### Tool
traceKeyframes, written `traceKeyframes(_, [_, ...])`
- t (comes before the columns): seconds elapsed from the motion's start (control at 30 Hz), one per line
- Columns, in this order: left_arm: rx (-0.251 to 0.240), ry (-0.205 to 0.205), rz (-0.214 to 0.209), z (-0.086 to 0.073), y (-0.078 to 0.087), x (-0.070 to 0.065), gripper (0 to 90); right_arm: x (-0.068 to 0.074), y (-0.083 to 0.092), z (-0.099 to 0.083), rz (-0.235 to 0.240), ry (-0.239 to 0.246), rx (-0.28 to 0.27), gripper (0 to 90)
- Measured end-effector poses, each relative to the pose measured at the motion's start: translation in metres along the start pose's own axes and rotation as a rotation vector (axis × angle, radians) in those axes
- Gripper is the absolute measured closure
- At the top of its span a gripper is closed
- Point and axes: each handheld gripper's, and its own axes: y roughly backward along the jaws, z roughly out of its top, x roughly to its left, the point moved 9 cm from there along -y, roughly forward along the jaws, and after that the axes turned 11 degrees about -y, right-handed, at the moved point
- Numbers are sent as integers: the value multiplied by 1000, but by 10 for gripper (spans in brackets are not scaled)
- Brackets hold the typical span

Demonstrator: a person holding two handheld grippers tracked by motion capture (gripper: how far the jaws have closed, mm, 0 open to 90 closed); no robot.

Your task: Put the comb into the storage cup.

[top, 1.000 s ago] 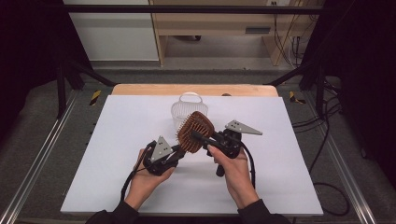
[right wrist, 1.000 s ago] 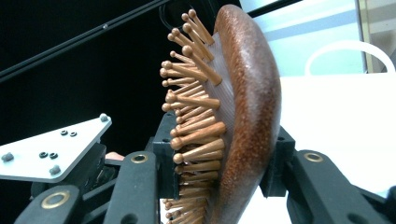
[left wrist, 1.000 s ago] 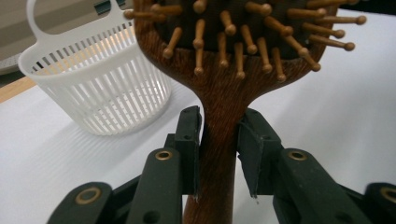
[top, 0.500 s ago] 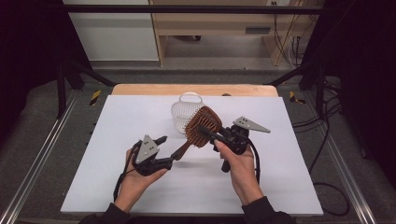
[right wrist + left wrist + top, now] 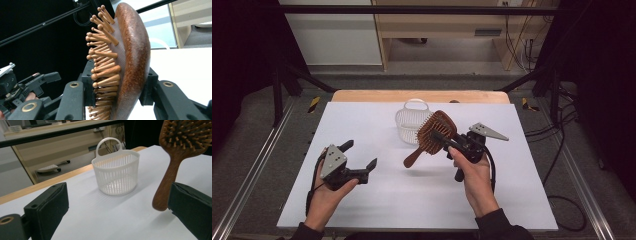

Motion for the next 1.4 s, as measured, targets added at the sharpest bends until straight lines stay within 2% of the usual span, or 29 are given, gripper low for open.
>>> traceKeyframes(0.1, [-19,34,31,-14,9,11,32,0,2,2,1,-3,-4,583])
traceKeyframes(0.2, [-25,66,62,-21,14,23,33,-1,3,4,-5,-2,-7,583])
traceKeyframes(0.3, [-42,82,83,-24,21,30,32,0,3,7,-7,-4,-12,582])
traceKeyframes(0.63, [-27,123,129,-41,33,49,31,-1,2,15,-29,4,-9,580])
traceKeyframes(1.4, [-21,110,131,-45,32,48,31,-7,-6,24,-49,2,-5,575])
